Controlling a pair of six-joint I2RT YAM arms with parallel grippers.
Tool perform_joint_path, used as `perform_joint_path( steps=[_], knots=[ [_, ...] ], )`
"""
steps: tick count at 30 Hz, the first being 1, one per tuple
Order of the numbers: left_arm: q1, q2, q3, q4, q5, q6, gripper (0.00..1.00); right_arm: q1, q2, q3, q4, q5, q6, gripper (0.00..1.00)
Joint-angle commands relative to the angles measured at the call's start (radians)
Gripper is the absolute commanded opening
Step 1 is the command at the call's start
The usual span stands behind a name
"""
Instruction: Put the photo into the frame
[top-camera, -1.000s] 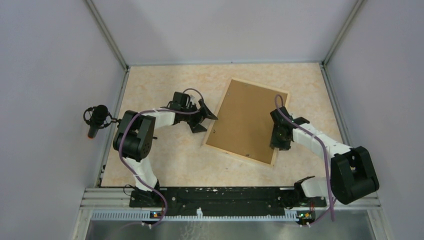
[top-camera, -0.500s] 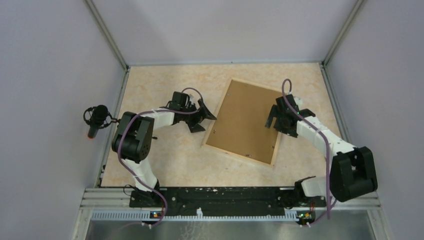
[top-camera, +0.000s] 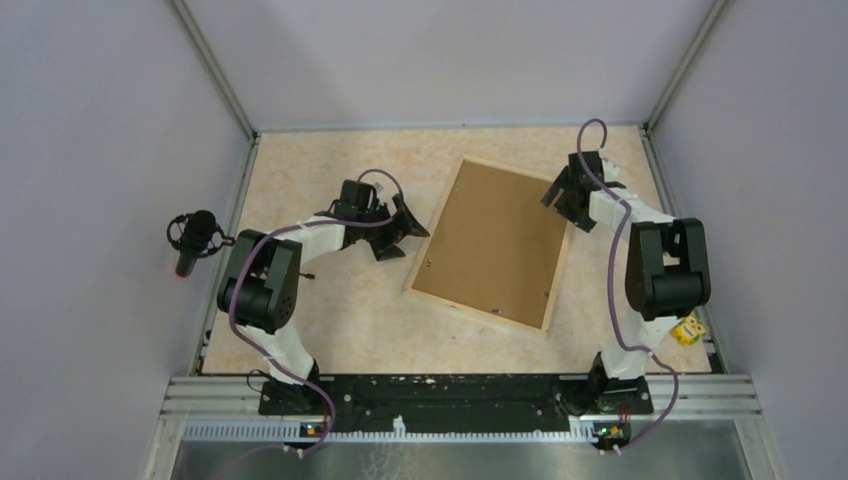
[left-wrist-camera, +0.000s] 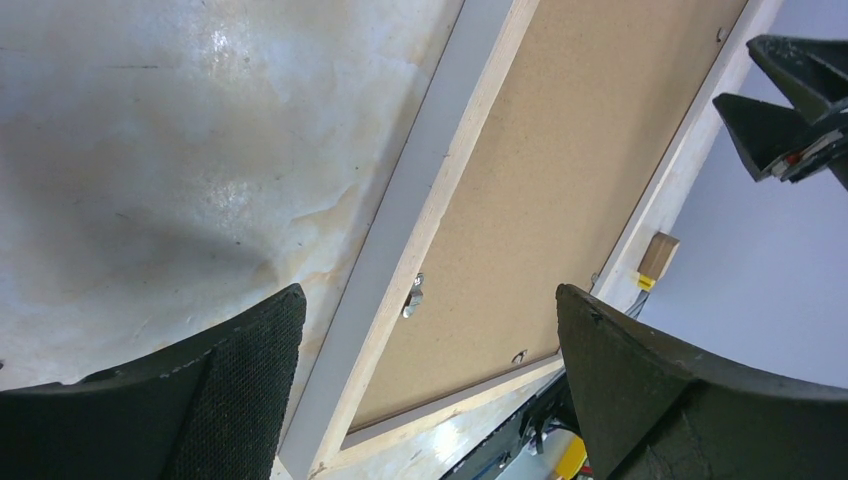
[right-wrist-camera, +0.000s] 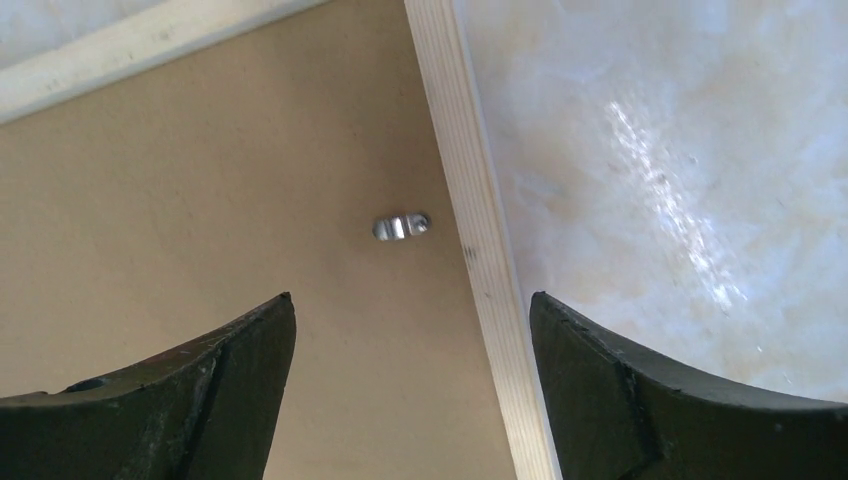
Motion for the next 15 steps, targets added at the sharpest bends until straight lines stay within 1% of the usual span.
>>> perform_joint_path(
  steps=[1, 4, 9, 11, 15],
  knots=[
    [0.003, -0.017, 0.029, 0.014, 0.002, 0.025, 0.97, -0.005, 0.074, 0.089, 0.060, -0.017, 0.048, 0.85],
    [0.002, -0.002, 0.029, 0.010, -0.002, 0.031, 0.97, -0.005, 0.120, 0.116, 0.023, 0.032, 0.099, 0.84],
    [0.000, 0.030, 0.056, -0.028, -0.018, 0.060, 0.97, -0.005, 0.123, 0.088, 0.029, 0.082, 0.207, 0.78],
    [0.000, 0.039, 0.061, -0.033, -0.014, 0.061, 0.97, -0.005, 0.128, 0.094, 0.000, 0.105, 0.242, 0.77],
    [-0.006, 0.038, 0.060, -0.032, -0.015, 0.060, 0.97, 0.004, 0.171, 0.146, -0.070, 0.113, 0.258, 0.72]
  ],
)
